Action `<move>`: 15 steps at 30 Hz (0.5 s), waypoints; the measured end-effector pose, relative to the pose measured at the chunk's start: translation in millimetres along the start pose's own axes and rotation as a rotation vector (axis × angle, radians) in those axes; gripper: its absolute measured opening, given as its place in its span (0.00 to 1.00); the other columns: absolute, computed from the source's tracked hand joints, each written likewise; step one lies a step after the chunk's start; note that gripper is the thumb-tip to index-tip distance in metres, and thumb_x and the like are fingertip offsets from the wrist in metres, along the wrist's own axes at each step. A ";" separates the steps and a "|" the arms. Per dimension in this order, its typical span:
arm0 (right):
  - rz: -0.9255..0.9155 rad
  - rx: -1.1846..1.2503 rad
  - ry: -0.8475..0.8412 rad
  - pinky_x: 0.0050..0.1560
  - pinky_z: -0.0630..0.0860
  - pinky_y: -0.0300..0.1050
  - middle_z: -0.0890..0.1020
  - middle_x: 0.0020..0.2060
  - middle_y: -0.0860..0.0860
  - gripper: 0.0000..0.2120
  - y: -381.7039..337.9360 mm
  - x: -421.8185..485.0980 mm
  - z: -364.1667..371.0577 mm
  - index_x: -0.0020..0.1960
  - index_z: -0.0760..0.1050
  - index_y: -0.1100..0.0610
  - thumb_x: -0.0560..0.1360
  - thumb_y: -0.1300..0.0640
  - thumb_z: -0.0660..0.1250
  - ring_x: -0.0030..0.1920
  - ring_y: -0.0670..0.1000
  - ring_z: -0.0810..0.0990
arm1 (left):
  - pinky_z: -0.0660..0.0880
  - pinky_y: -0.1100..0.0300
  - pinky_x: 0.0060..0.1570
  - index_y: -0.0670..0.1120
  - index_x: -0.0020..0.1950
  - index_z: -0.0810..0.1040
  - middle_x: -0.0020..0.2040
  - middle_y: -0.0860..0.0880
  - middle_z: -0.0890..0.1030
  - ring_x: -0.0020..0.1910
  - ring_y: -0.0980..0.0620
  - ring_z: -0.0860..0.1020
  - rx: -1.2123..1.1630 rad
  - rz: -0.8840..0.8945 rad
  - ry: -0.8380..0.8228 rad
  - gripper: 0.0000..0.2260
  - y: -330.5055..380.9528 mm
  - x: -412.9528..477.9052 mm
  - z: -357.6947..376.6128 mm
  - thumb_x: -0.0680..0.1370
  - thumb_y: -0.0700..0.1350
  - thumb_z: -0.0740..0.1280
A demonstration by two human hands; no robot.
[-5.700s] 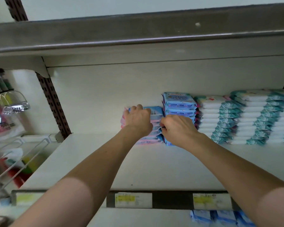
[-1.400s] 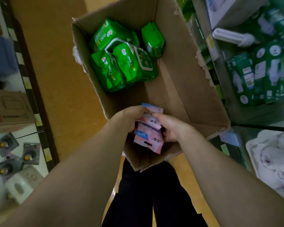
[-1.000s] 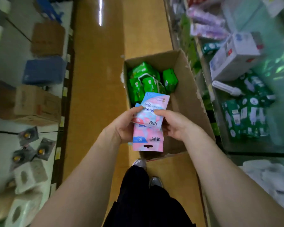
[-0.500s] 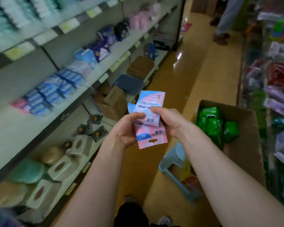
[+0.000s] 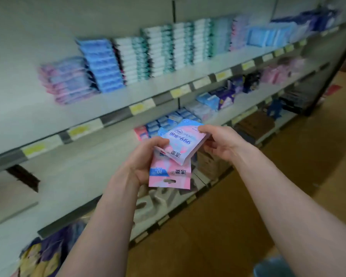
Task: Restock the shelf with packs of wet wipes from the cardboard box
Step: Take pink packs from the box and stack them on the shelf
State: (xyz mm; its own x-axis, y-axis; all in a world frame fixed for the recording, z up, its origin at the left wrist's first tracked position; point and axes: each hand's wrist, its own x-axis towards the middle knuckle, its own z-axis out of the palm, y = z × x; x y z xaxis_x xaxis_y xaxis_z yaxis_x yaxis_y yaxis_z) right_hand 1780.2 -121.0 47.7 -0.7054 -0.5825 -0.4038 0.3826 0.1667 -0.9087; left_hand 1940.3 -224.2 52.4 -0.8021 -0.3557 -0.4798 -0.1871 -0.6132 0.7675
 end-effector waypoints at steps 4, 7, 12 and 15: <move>-0.029 -0.012 -0.090 0.29 0.70 0.36 0.77 0.33 0.50 0.05 -16.7 19.0 56.9 0.41 0.75 0.55 0.74 0.59 0.70 0.31 0.45 0.73 | 0.80 0.56 0.32 0.41 0.52 0.79 0.42 0.42 0.84 0.33 0.47 0.83 0.019 0.117 0.087 0.13 42.4 -13.7 -44.9 0.70 0.46 0.67; -0.043 0.003 -0.159 0.28 0.72 0.36 0.77 0.33 0.50 0.05 -33.4 29.8 94.2 0.41 0.76 0.55 0.73 0.59 0.71 0.31 0.46 0.73 | 0.81 0.57 0.34 0.40 0.52 0.79 0.43 0.41 0.84 0.33 0.48 0.83 0.059 0.238 0.151 0.11 68.9 -24.1 -70.2 0.71 0.40 0.66; -0.058 -0.103 -0.316 0.27 0.69 0.35 0.75 0.30 0.48 0.04 -67.3 44.3 140.9 0.44 0.77 0.56 0.73 0.58 0.71 0.29 0.44 0.71 | 0.79 0.55 0.28 0.37 0.56 0.79 0.46 0.39 0.84 0.31 0.47 0.82 0.021 0.382 0.415 0.14 110.1 -32.5 -101.8 0.71 0.36 0.70; -0.108 -0.186 -0.349 0.23 0.66 0.36 0.73 0.29 0.50 0.08 -82.8 57.3 166.3 0.48 0.77 0.58 0.71 0.58 0.73 0.27 0.45 0.69 | 0.80 0.52 0.29 0.38 0.55 0.80 0.48 0.39 0.84 0.32 0.46 0.83 0.008 0.446 0.547 0.12 131.1 -30.5 -114.2 0.72 0.35 0.71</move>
State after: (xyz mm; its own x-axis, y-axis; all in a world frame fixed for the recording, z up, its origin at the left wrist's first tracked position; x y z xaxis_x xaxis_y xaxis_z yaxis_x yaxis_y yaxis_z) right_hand 1807.3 -300.5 117.4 -0.4783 -0.8341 -0.2746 0.1805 0.2126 -0.9603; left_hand 2005.1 -374.3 119.1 -0.4033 -0.8767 -0.2622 0.0872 -0.3220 0.9427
